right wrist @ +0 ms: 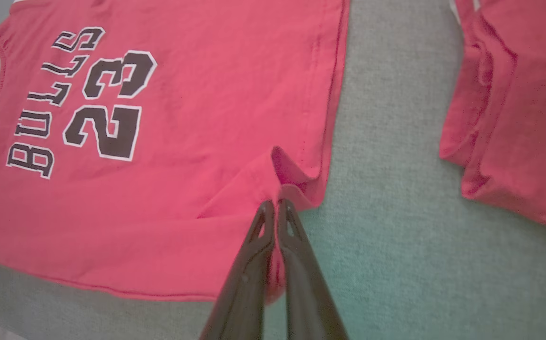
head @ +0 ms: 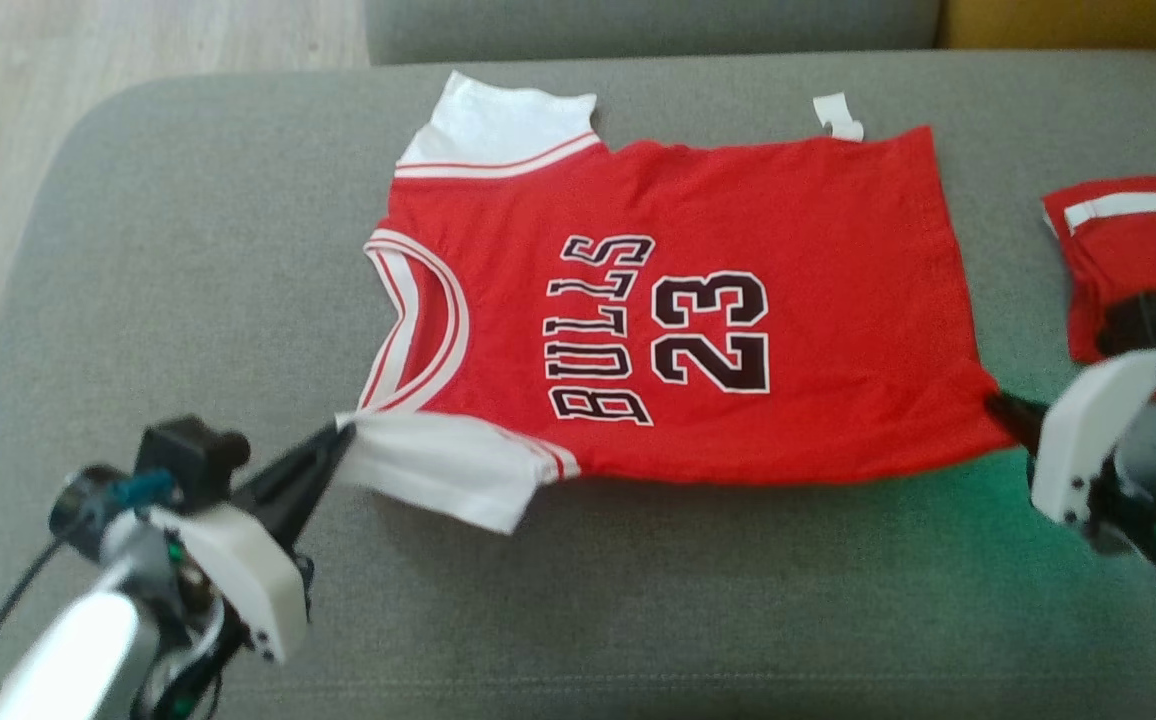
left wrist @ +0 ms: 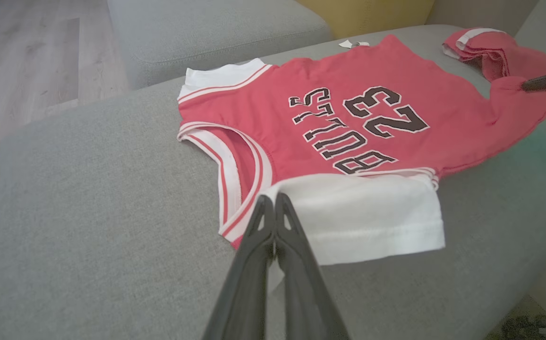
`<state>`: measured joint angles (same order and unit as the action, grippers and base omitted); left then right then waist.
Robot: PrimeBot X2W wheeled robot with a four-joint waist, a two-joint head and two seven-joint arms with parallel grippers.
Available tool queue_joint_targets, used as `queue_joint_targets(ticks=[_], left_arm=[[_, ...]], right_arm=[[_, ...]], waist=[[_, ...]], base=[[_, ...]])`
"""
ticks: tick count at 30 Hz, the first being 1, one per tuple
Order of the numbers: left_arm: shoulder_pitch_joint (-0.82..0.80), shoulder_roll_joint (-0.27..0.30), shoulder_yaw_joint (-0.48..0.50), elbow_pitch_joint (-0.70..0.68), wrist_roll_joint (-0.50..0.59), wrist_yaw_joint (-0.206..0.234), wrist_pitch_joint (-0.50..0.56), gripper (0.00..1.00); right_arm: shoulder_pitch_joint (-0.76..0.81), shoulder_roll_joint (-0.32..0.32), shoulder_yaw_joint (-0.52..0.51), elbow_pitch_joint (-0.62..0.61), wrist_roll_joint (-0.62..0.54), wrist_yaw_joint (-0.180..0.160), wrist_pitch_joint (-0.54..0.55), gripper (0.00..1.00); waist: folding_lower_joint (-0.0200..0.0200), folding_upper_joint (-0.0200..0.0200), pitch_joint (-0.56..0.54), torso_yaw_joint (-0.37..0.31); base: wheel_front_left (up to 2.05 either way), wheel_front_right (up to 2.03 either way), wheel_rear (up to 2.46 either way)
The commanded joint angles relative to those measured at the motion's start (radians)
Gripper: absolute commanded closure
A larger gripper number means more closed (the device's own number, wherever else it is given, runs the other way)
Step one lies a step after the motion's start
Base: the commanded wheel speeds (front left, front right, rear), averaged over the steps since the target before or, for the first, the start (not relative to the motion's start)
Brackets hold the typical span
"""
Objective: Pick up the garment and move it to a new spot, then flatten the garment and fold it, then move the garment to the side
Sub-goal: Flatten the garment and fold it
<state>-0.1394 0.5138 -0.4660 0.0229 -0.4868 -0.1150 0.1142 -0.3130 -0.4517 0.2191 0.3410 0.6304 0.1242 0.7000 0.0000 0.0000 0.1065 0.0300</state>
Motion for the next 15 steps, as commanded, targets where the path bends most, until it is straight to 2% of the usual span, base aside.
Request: queue_joint_targets(ticks=[1,15], left_arm=[[-0.078,0.028,0.050,-0.015,0.007,-0.002,0.000,1.00],[-0.336,-0.014,-0.022,0.200,0.001,-0.013,-0.010,1.00]], right_arm=[[-0.051,-0.007,-0.003,-0.031,-0.014,0.007,0.008,1.00],[-0.242,0.086,-0.021,0.113,-0.100,0.007,0.020,1.00]], waist=[[0.0000,0.0000,0.017,-0.004],[0.0000,0.0000,0.119,-0.019]], base=[[0.00,0.00,0.00],[0.00,0.00,0.00]])
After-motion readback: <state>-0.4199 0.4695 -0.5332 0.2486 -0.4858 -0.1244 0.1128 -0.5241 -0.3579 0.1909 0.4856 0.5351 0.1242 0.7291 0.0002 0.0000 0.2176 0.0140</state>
